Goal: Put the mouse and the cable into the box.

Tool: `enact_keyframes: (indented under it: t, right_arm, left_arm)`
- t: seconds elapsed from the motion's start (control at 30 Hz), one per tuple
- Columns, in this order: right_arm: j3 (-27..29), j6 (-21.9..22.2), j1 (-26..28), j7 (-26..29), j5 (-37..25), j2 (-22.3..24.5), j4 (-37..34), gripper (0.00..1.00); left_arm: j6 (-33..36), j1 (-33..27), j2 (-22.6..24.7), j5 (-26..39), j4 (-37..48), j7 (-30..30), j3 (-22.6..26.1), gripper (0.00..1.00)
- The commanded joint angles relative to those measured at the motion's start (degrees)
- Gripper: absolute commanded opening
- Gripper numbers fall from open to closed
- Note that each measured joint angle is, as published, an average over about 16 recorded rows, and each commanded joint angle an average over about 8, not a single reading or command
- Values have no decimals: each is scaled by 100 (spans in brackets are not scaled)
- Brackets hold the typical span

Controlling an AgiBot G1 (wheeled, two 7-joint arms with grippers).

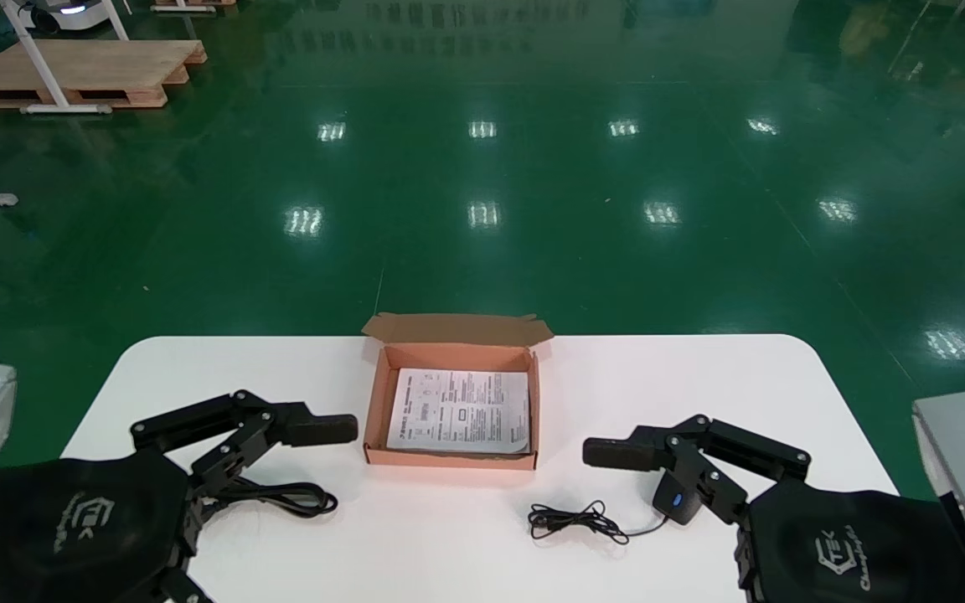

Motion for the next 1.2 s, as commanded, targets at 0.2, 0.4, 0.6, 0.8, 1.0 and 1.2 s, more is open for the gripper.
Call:
enact_keyframes:
  t: [0.2,0.4,0.6,0.8,1.0,1.2]
  right_arm:
    - [0,0,0,0,0,0,0,100]
    - [0,0,0,0,0,0,0,100]
    - [0,0,0,0,0,0,0,100]
    - [0,0,0,0,0,0,0,100]
    - [0,0,0,0,0,0,0,100]
    - [1,-6,-4,1,13,1,3,100]
  left_arm:
    - [0,0,0,0,0,0,0,100]
    - [0,0,0,0,0,0,0,100]
    - [0,0,0,0,0,0,0,100]
    - [0,0,0,0,0,0,0,100]
    - [0,0,0,0,0,0,0,100]
    - [2,1,-1,-2,-1,-1,-1,100]
